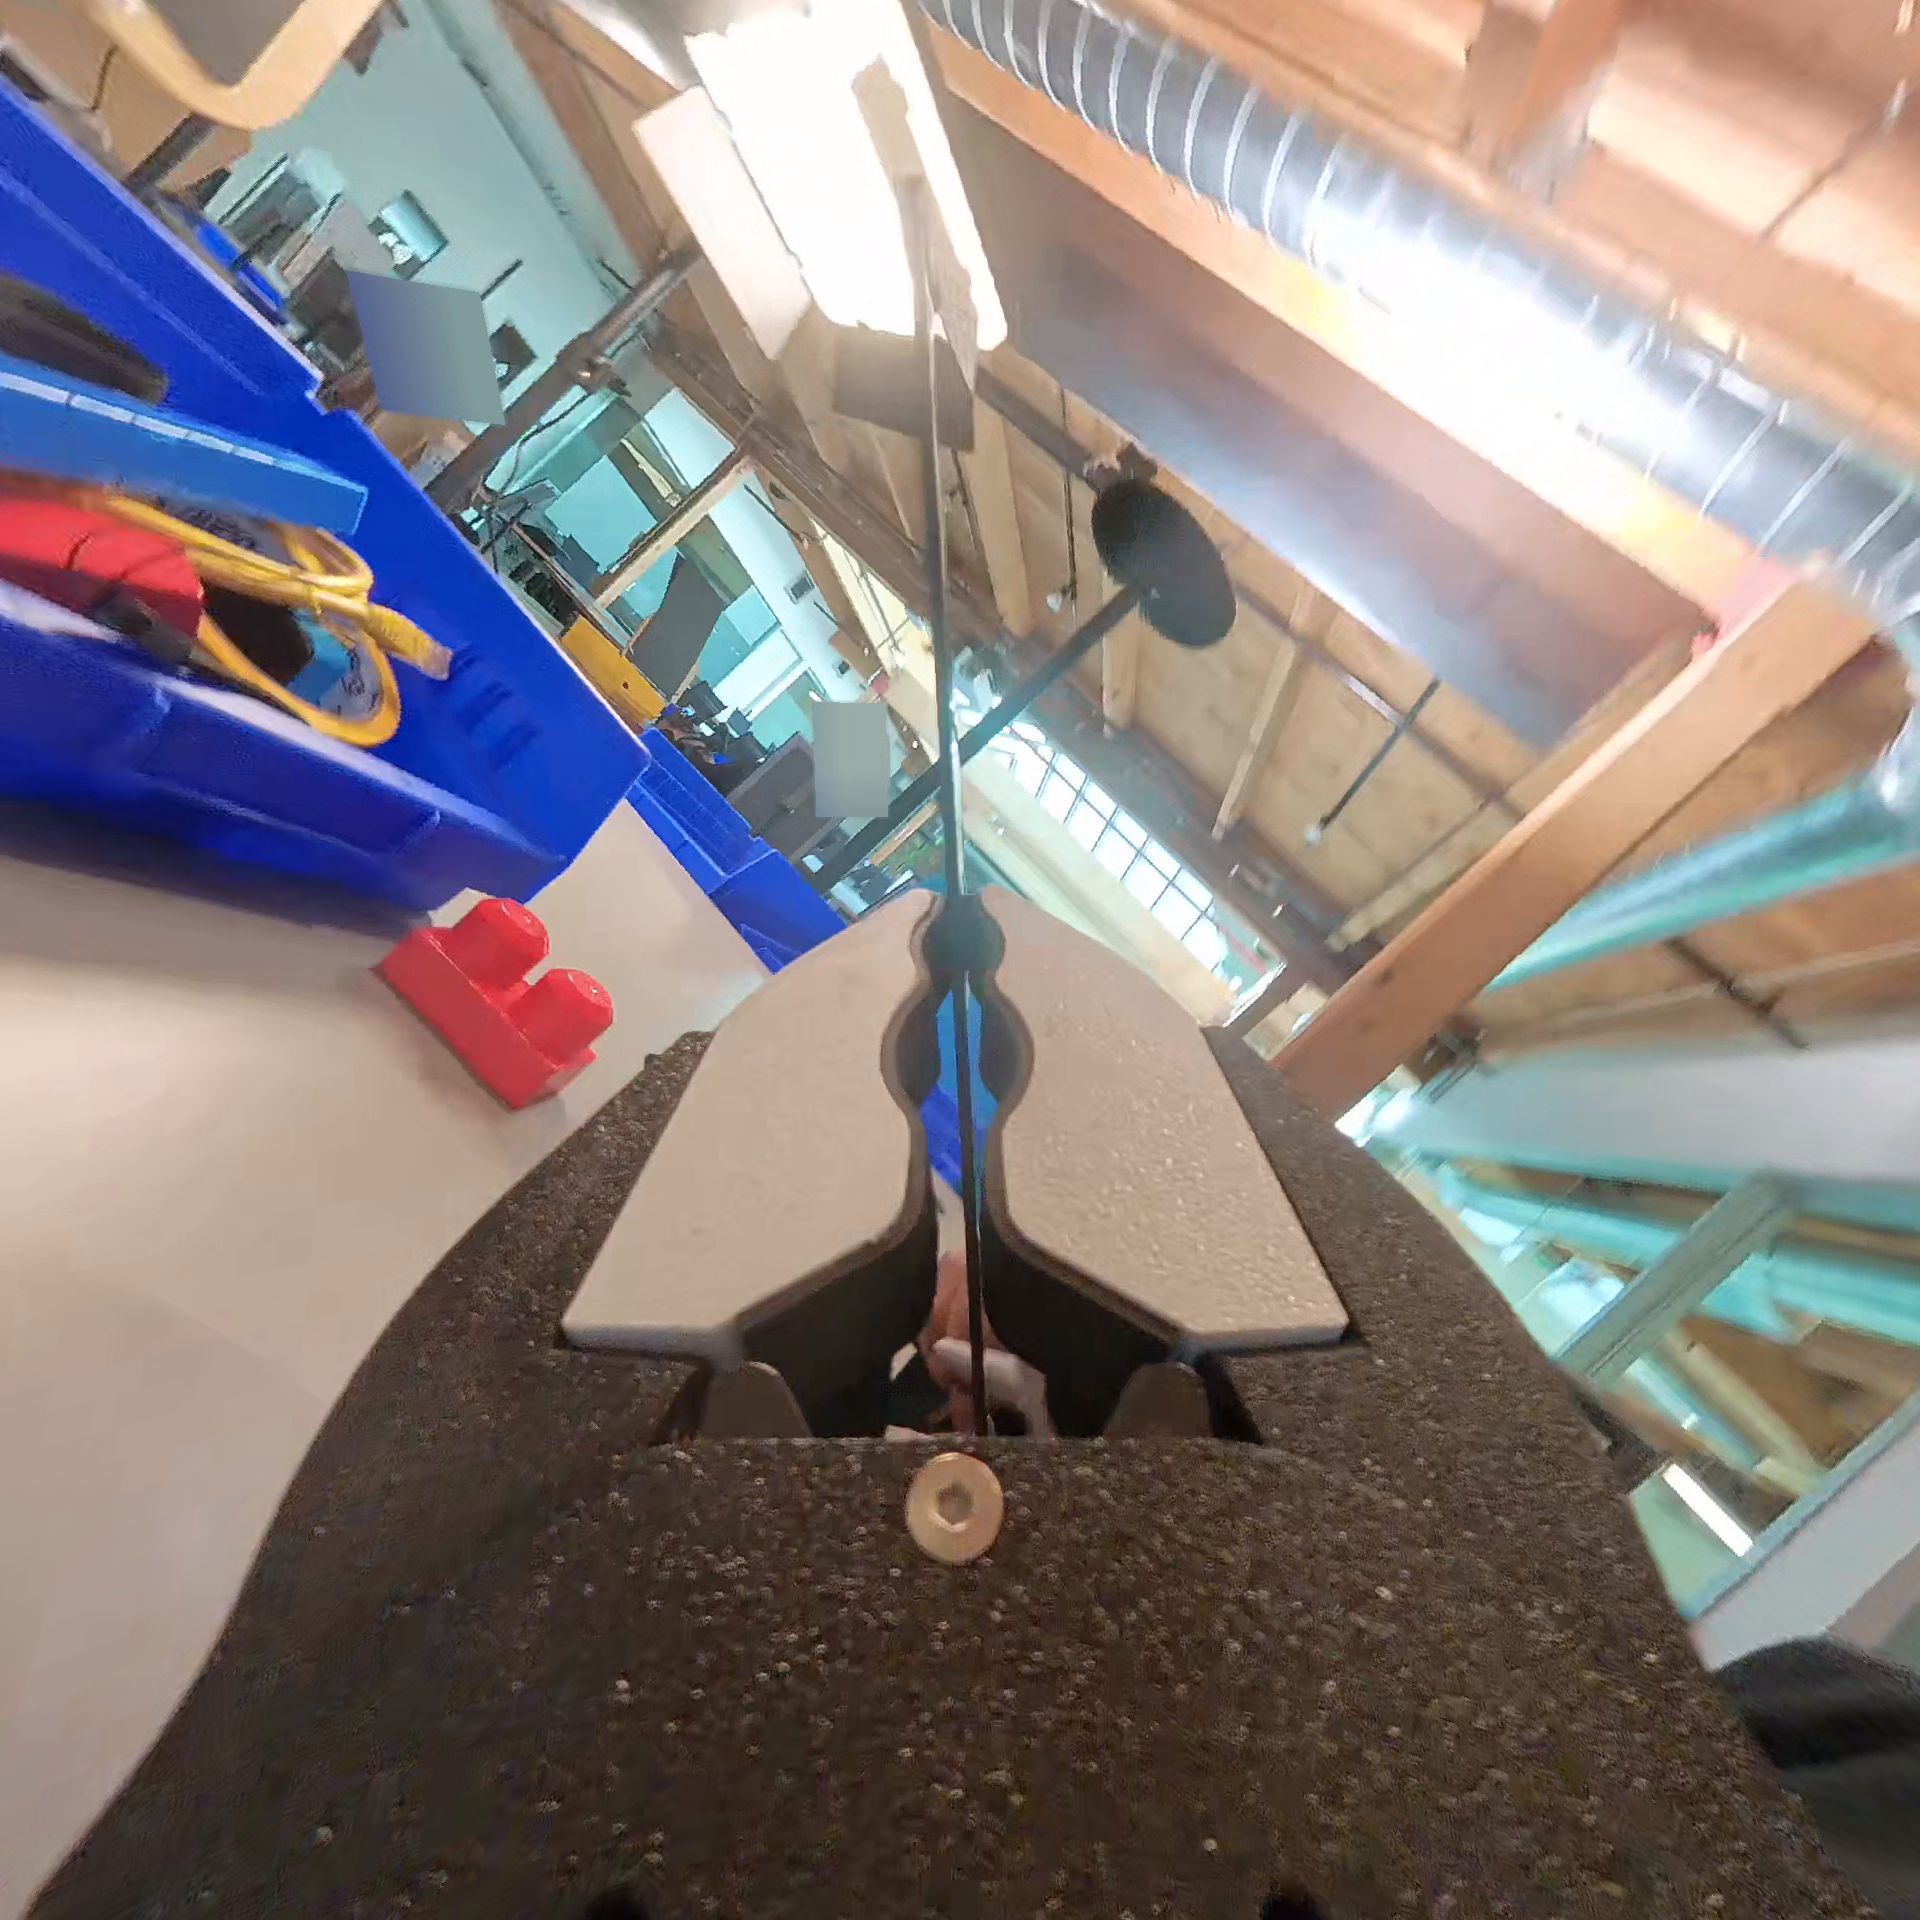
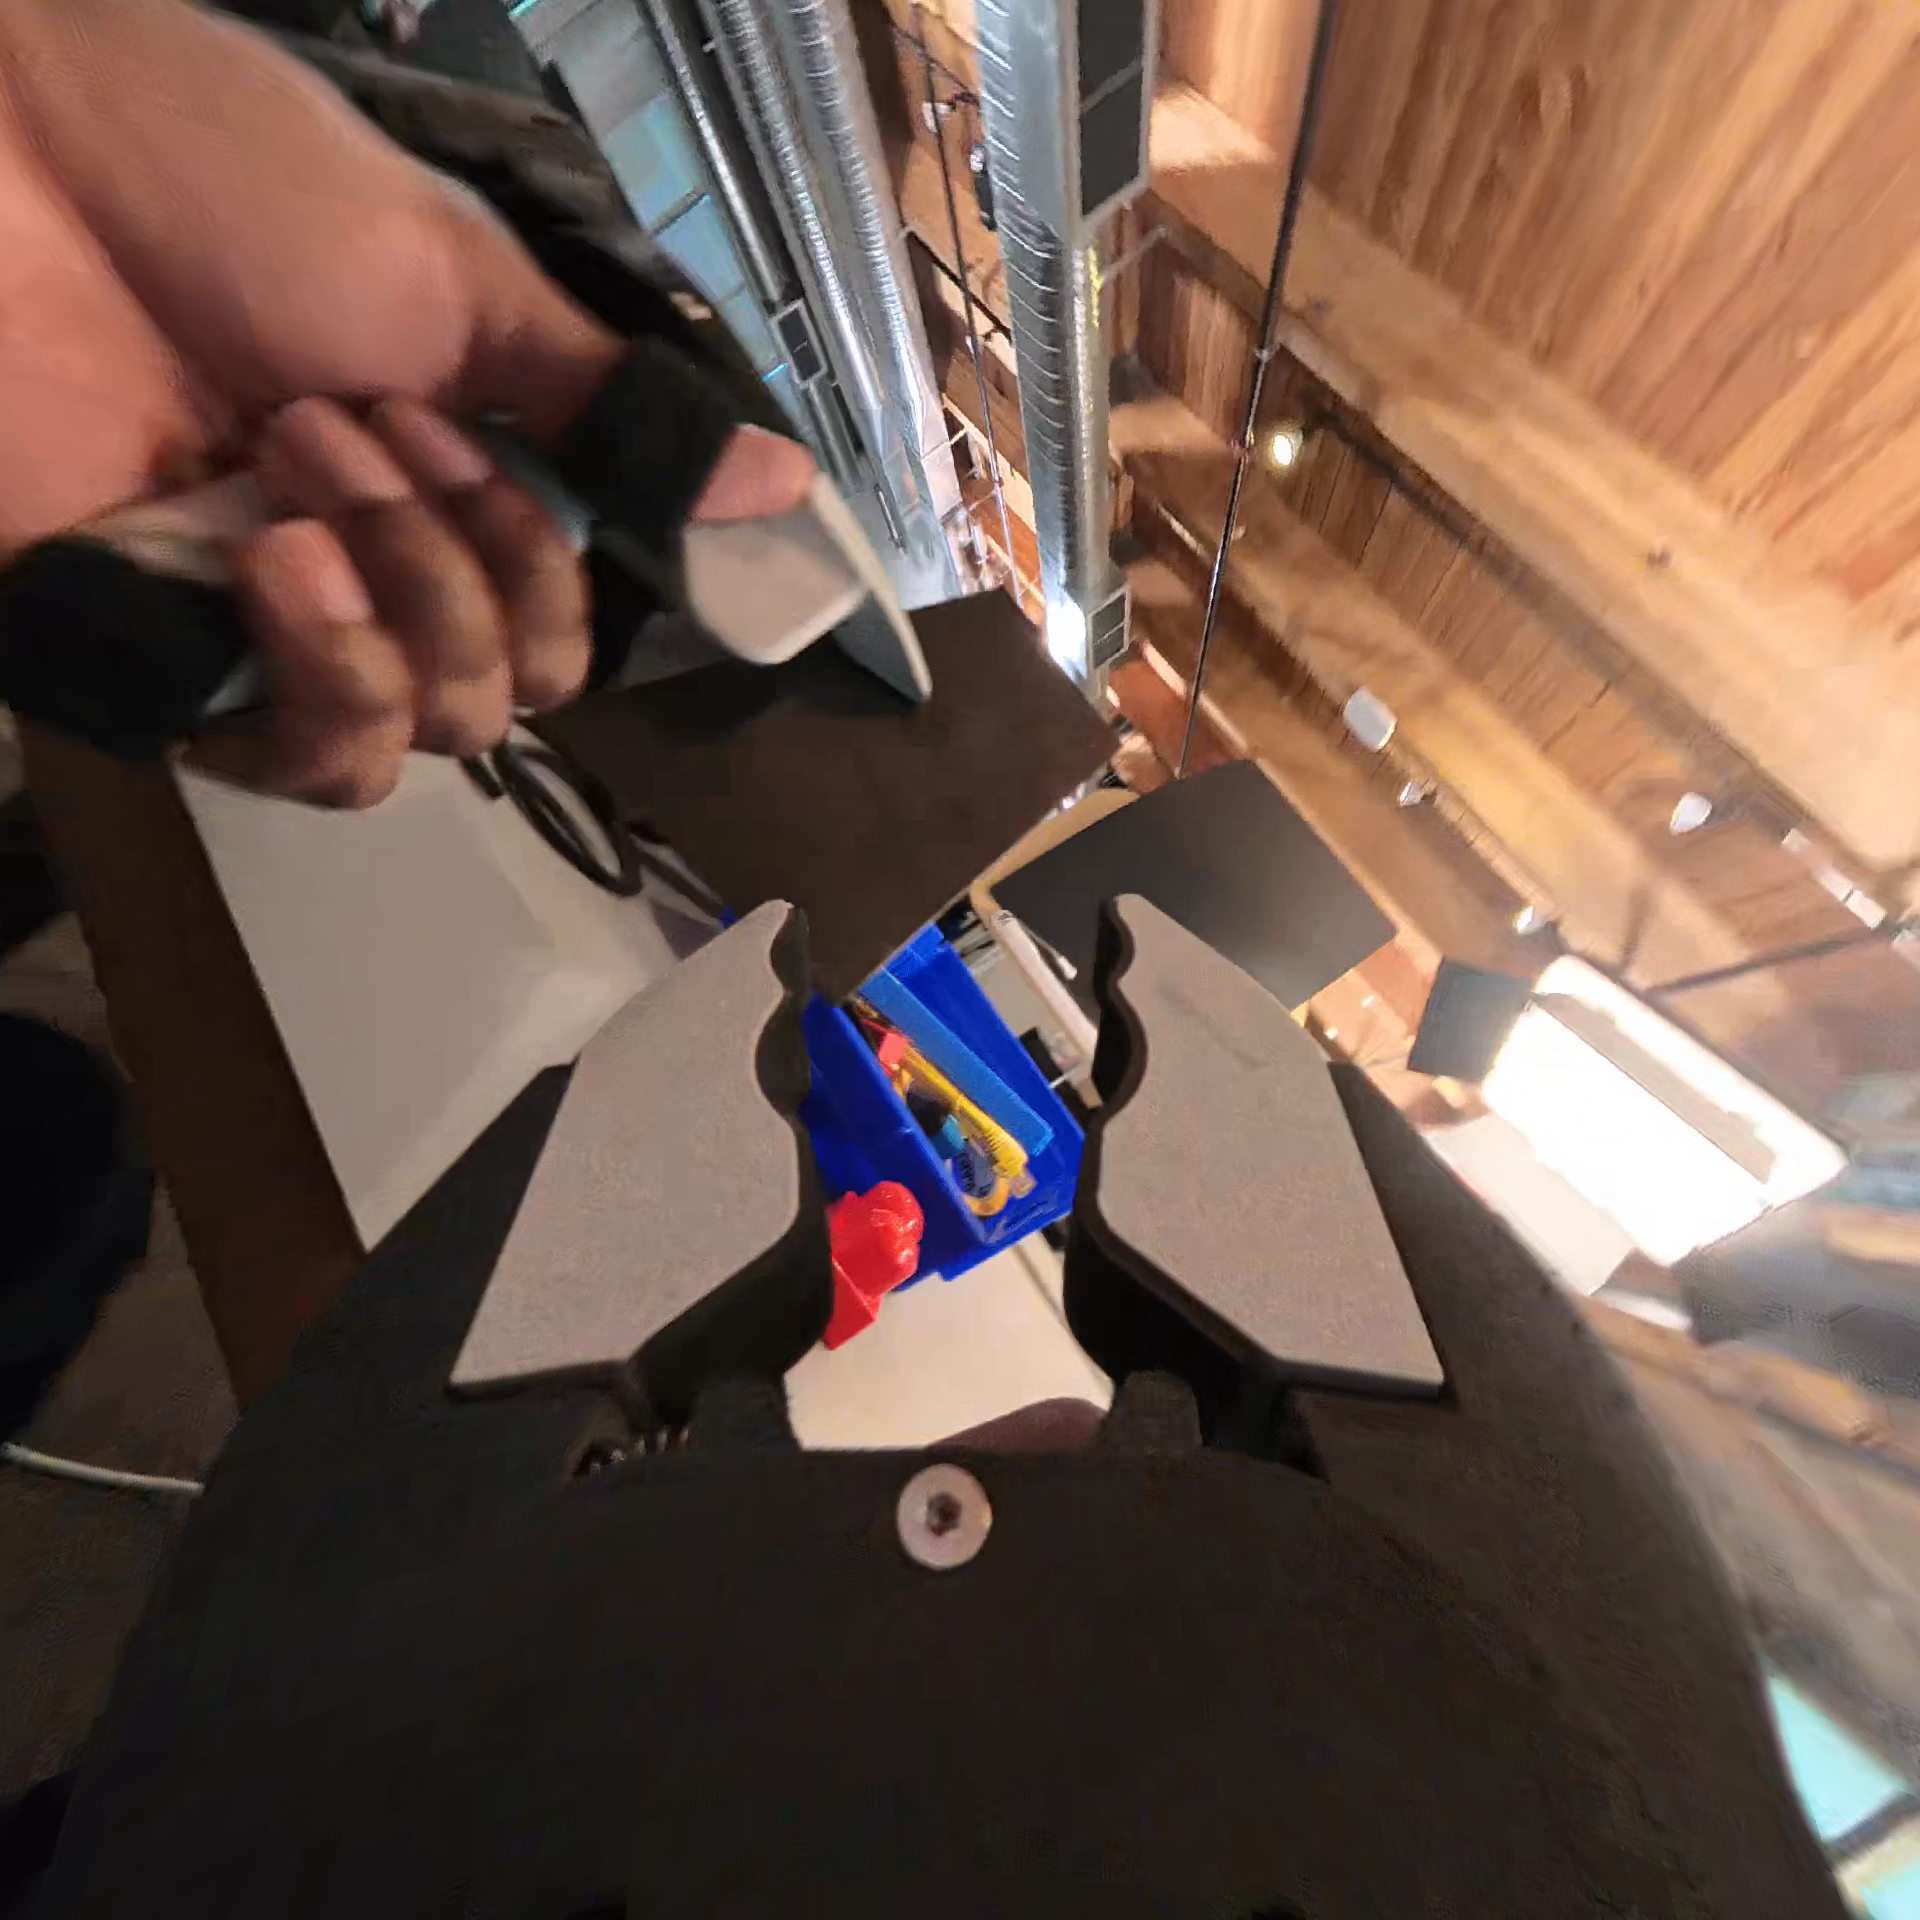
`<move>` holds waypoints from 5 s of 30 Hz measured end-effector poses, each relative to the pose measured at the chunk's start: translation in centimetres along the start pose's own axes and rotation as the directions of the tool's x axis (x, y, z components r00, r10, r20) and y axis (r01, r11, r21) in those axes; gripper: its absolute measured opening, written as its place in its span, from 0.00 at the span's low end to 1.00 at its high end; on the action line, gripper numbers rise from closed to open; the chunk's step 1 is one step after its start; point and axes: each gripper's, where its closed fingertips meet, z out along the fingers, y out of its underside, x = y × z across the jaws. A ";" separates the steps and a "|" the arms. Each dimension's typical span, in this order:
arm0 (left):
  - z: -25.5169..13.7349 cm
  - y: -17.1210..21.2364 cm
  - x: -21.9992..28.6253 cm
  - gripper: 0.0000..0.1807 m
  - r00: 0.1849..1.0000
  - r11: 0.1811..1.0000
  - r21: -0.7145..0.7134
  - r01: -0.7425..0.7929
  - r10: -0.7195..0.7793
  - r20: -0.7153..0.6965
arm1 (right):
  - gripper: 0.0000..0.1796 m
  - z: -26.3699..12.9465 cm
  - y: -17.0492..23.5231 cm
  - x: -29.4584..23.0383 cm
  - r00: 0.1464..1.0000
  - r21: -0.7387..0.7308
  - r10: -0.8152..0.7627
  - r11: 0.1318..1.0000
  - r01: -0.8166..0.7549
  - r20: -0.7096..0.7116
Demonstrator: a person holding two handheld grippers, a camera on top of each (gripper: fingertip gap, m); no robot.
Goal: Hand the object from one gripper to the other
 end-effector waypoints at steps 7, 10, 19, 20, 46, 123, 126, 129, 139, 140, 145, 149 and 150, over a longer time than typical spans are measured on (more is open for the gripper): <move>-0.1 0.2 -0.3 0.01 0.988 0.987 0.056 0.152 -0.153 0.031 | 0.34 0.7 0.7 -1.7 0.974 -0.069 -0.226 0.972 0.223 -0.036; 0.4 1.7 -0.4 0.01 0.974 0.975 0.042 0.218 -0.220 0.046 | 0.29 1.1 1.3 -1.2 0.953 -0.127 -0.290 0.952 0.278 -0.089; 2.2 3.6 2.2 0.34 0.994 0.993 -0.118 0.012 -0.025 -0.108 | 0.00 0.7 3.4 2.2 0.983 -0.201 0.109 0.970 -0.138 -0.147; 2.0 3.2 2.4 0.36 0.990 0.991 -0.118 -0.056 0.040 -0.133 | 0.00 0.6 3.4 2.6 0.961 -0.183 0.246 0.946 -0.267 -0.127; -0.9 5.0 2.1 0.01 0.920 0.882 -0.345 -0.323 0.206 -0.334 | 0.06 0.4 2.5 2.1 -0.128 -0.265 0.949 -0.050 -0.963 0.287; -0.4 2.5 4.2 0.01 0.253 0.237 -0.154 -0.959 0.963 -0.096 | 0.18 -0.3 3.3 -2.2 0.279 -0.491 0.928 0.367 -0.790 0.245; -0.6 2.7 4.7 0.01 -0.122 -0.125 -0.110 -0.986 0.992 -0.034 | 0.20 -0.2 2.7 -1.1 0.301 -0.434 0.922 0.382 -0.816 0.245; -0.5 3.6 3.3 0.00 -0.481 -0.479 -0.167 -0.862 0.876 -0.032 | 0.23 -0.1 2.9 0.7 0.434 -0.349 0.877 0.481 -0.804 0.209; -0.6 2.7 0.0 0.01 -0.807 -0.768 -0.274 -0.579 0.588 0.058 | 0.33 -0.8 1.5 -0.4 0.222 -0.460 0.939 0.323 -0.827 0.262; -0.4 2.9 0.1 0.01 -0.806 -0.765 -0.272 -0.583 0.587 0.076 | 0.33 -0.4 1.3 -0.7 0.166 -0.454 0.954 0.266 -0.851 0.248; 0.4 5.4 0.6 0.01 -0.810 -0.782 -0.217 -0.585 0.578 0.102 | 0.29 1.4 1.5 -0.5 -0.132 -0.342 0.984 -0.083 -0.936 0.122; 0.8 7.3 -0.4 0.04 -0.792 -0.775 -0.182 -0.605 0.610 0.030 | 0.01 1.3 2.6 0.2 -0.143 -0.267 0.986 -0.115 -0.957 0.089; 0.8 7.5 -0.8 0.09 -0.766 -0.754 -0.176 -0.633 0.643 -0.002 | 0.01 1.3 2.9 0.3 -0.107 -0.264 0.991 -0.081 -0.961 0.084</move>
